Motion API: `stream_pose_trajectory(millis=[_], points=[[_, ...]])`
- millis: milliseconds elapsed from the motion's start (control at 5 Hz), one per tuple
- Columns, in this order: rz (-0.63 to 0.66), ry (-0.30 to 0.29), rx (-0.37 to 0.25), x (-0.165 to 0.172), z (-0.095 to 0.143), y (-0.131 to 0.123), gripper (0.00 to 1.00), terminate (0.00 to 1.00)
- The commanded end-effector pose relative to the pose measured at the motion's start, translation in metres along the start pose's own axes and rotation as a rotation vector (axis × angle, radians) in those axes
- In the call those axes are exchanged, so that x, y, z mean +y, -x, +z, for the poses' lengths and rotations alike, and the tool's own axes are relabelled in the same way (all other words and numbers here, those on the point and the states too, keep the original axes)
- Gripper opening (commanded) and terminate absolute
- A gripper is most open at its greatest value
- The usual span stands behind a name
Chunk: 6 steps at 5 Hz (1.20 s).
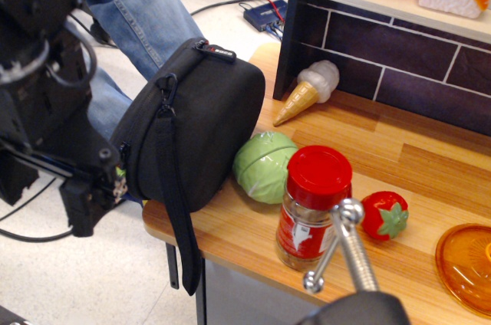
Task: Unzip zipper bag
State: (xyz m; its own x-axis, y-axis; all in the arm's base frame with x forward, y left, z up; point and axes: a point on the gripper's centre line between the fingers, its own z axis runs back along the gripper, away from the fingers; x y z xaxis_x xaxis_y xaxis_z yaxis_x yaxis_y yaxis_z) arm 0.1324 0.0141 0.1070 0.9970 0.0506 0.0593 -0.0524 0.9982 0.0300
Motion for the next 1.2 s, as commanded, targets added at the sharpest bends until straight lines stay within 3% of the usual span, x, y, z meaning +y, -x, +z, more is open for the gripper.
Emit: stream_pose_trajectory(millis=[0,600,1000], points=[[-0.029,-0.032,-0.041,0.004,-0.037,-0.033,1.00,0.00],[-0.045,-0.101,-0.088,0.012,-0.058,-0.044,1.00,0.00],[-0.042,-0.104,-0.090,0.017,-0.056,-0.062,1.00,0.00]])
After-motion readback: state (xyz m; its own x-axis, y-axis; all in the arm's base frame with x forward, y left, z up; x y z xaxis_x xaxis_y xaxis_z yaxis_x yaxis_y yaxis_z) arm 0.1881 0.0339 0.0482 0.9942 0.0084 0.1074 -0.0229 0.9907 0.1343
